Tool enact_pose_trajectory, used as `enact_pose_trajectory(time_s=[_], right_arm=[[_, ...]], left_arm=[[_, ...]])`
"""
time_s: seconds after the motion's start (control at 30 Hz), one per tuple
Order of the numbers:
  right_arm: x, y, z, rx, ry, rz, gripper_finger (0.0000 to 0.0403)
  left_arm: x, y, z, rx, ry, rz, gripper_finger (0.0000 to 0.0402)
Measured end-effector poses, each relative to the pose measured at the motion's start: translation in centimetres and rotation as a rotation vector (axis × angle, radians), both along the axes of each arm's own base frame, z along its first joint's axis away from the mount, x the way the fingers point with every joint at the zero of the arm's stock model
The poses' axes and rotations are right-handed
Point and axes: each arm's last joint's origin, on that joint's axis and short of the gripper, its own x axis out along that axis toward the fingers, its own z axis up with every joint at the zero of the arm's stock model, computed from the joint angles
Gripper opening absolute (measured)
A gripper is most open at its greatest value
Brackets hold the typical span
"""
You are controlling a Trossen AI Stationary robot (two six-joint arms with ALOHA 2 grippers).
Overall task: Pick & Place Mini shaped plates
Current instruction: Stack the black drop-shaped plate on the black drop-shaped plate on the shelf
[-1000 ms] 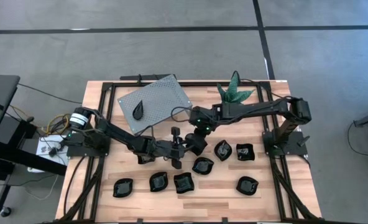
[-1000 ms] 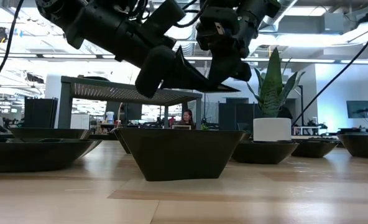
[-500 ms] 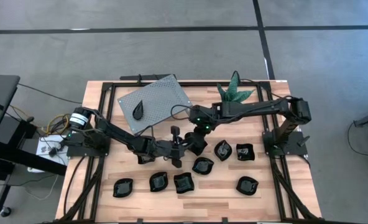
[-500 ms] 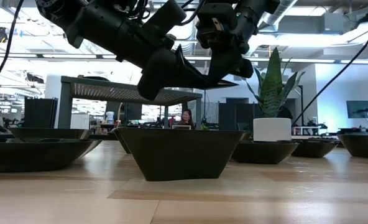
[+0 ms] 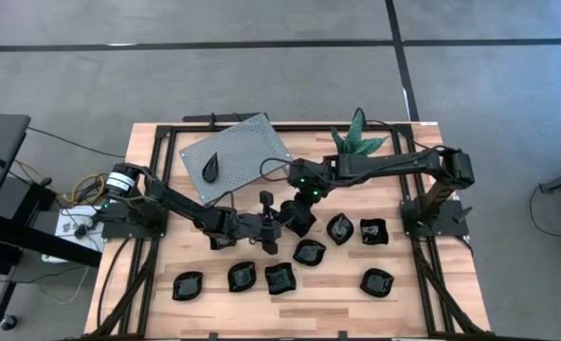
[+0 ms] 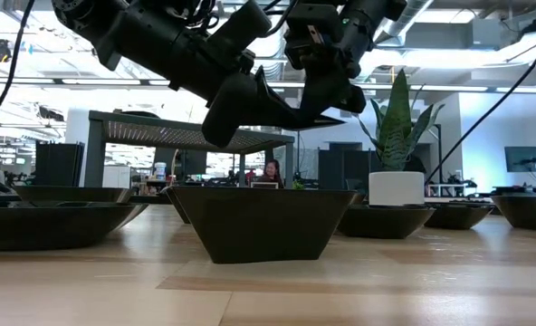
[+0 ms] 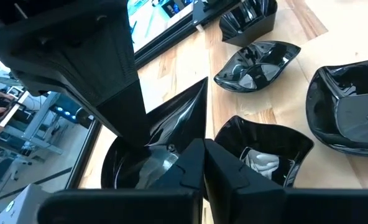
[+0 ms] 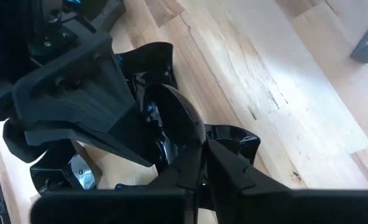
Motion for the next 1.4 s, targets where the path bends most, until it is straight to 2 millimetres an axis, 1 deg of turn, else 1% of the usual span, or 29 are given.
enact_pose_trajectory(time_s=[0.13, 0.3, 0.37, 0.53, 0.63, 0.7, 0.83, 0.93, 1.0, 1.07, 1.17, 1.23, 1.3, 1.33, 1.4], right_arm=[[-0.1, -0.3, 0.0, 0.002, 0.005, -0.004, 0.0029], [-0.1, -0.8, 0.0, -0.046, -0.005, 0.064, 0.0043], [-0.1, -0.9, 0.0, -0.049, -0.006, 0.066, 0.0047], [-0.1, -0.9, 0.0, -0.052, -0.006, 0.068, 0.0048], [-0.1, -1.0, 0.1, -0.055, -0.009, 0.066, 0.0048], [-0.1, -1.1, 0.1, -0.074, -0.011, 0.092, 0.0048], [-0.1, -1.4, 0.1, -0.131, -0.020, 0.175, 0.0048], [-0.1, -1.5, 0.4, -0.138, -0.014, 0.185, 0.0048], [-0.1, -1.5, 1.5, -0.164, -0.009, 0.225, 0.0048], [-0.3, -1.3, 3.3, -0.210, -0.016, 0.246, 0.0048], [-1.3, -0.6, 6.7, -0.324, -0.041, 0.274, 0.0048], [-2.8, 0.2, 9.4, -0.402, -0.084, 0.302, 0.0048], [-4.9, 1.1, 11.4, -0.450, -0.115, 0.340, 0.0048], [-6.3, 1.6, 12.3, -0.456, -0.130, 0.361, 0.0048], [-8.6, 2.6, 12.8, -0.466, -0.175, 0.403, 0.0048]], left_arm=[[-0.1, 0.0, -0.1, 0.004, 0.003, 0.007, 0.0006], [-0.1, 0.0, -0.2, 0.004, 0.007, 0.005, 0.0005], [-0.1, 0.0, -0.2, 0.003, 0.007, 0.003, 0.0005], [-0.1, -0.1, -0.2, -0.002, 0.007, -0.005, 0.0004], [0.0, -0.3, -0.2, -0.056, 0.007, -0.067, 0.0004], [0.0, -0.5, -0.2, -0.080, 0.009, -0.101, 0.0004], [-0.1, -0.9, -0.2, -0.083, 0.012, -0.115, 0.0004], [-0.2, -1.1, -0.3, -0.092, 0.016, -0.116, 0.0004], [-0.3, -1.0, -0.5, -0.123, 0.025, -0.102, 0.0004], [-0.4, -1.0, -0.6, -0.150, 0.037, -0.083, 0.0004], [-0.4, -1.1, -0.6, -0.156, 0.023, -0.043, 0.0004], [-0.7, -1.3, -0.2, -0.127, 0.013, -0.003, 0.0004], [-0.9, -1.4, 0.6, -0.108, -0.025, 0.043, 0.0005], [-1.2, -1.5, 1.3, -0.099, -0.044, 0.068, 0.0005], [-1.8, -1.6, 3.1, -0.099, -0.104, 0.102, 0.0005]])
